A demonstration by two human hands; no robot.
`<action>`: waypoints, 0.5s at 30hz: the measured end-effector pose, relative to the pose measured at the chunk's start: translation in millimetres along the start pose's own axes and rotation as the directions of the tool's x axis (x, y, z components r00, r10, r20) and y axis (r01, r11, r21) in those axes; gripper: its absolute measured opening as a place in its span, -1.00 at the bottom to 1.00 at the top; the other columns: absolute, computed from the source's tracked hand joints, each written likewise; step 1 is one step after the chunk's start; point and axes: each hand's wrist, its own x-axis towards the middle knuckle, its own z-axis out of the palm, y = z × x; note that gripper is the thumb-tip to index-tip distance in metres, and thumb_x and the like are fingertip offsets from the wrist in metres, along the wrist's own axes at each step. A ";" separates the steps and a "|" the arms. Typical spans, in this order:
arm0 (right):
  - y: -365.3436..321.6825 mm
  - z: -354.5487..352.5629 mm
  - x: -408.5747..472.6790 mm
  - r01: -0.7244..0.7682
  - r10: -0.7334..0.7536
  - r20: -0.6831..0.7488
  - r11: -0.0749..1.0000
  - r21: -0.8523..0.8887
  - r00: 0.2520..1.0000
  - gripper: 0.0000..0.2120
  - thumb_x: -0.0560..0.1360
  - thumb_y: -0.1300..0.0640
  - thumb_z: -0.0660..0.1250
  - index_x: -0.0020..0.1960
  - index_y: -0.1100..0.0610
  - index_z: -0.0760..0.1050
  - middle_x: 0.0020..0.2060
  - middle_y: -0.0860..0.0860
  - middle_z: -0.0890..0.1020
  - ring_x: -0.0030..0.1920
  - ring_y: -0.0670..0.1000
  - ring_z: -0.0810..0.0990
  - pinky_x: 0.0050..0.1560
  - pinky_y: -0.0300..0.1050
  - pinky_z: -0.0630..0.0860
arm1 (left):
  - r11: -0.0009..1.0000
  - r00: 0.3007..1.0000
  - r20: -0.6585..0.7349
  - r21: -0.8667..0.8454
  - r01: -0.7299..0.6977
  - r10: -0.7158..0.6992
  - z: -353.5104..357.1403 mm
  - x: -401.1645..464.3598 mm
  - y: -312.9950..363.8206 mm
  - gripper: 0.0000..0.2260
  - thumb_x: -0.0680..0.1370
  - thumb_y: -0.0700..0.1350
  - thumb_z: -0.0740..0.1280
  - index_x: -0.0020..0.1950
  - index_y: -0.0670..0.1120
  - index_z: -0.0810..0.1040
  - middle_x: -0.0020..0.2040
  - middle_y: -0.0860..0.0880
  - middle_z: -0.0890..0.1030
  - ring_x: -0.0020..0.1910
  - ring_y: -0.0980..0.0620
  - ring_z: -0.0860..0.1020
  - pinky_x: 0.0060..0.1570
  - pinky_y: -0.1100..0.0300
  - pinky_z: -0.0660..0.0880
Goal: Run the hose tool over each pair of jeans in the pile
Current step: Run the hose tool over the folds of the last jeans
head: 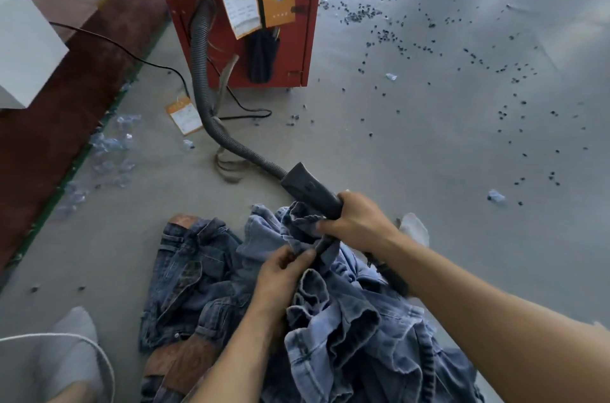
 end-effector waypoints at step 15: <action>33.5 -74.3 -55.6 0.091 -0.089 0.211 0.996 0.005 0.973 -0.53 0.44 -0.19 0.54 0.17 -0.23 0.32 -0.31 0.14 0.70 -0.35 0.24 0.68 -0.37 0.24 0.62 | 0.883 0.995 0.091 -0.469 0.013 0.034 -1.5 -33.5 -1.1 -0.83 0.49 -0.29 0.38 -0.07 -0.05 0.49 -0.10 -0.18 0.62 -0.19 -0.10 0.64 -0.18 0.04 0.63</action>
